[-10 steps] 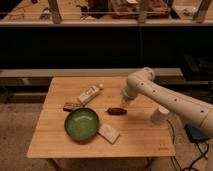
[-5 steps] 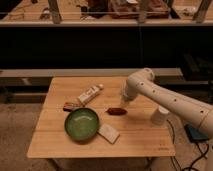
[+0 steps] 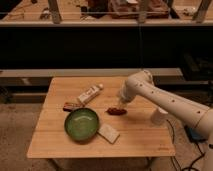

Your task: Place the pepper in the ceramic bowl

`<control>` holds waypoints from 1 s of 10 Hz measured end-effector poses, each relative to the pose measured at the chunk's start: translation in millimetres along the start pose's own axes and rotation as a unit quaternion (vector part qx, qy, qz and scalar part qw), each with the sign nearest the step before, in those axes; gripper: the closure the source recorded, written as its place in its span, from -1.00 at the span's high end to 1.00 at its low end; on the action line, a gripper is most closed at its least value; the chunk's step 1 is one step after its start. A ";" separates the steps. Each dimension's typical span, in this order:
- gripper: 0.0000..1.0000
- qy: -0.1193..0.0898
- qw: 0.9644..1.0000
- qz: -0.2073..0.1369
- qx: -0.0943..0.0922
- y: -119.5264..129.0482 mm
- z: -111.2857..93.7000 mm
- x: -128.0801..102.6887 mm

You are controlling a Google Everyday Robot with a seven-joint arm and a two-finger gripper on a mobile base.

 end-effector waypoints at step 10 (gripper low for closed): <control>0.09 -0.035 0.999 0.012 -0.034 6.6 19.7 -6.9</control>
